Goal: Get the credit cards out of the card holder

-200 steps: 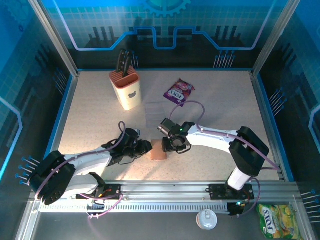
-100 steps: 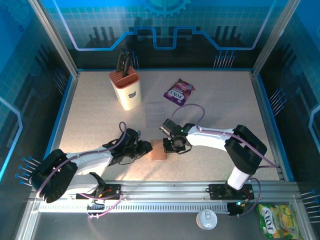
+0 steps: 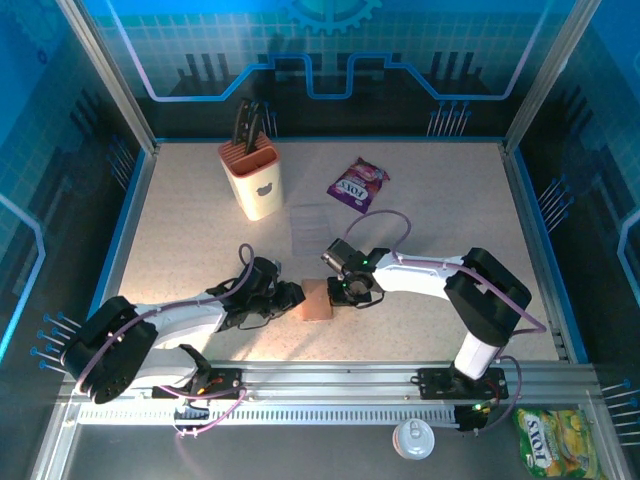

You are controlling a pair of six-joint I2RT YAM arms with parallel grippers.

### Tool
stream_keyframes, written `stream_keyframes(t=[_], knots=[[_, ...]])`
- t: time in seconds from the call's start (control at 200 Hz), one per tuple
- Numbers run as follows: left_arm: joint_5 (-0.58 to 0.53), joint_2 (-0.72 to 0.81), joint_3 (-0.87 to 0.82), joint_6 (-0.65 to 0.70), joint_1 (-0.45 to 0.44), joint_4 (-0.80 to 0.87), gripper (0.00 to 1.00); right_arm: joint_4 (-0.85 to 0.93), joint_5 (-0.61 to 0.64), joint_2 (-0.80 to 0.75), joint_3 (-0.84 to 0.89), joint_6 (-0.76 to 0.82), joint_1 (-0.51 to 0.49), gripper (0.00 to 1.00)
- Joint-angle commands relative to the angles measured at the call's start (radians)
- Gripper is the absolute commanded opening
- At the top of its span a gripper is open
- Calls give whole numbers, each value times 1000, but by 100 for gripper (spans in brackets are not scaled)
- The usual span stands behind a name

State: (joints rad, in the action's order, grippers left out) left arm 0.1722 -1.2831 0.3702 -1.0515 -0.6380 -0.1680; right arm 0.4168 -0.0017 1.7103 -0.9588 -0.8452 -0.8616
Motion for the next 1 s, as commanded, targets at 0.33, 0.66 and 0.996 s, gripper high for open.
stream_keyframes(t=[0.33, 0.66, 0.996], knots=[[12, -7, 10, -18, -9, -17, 35, 91, 51, -66, -22, 51, 13, 6], [26, -1, 48, -15, -21, -5, 33, 157, 73, -135, -56, 80, 14, 6], [39, -60, 83, -18, -58, -29, 22, 181, 55, -175, -85, 87, 10, 6]])
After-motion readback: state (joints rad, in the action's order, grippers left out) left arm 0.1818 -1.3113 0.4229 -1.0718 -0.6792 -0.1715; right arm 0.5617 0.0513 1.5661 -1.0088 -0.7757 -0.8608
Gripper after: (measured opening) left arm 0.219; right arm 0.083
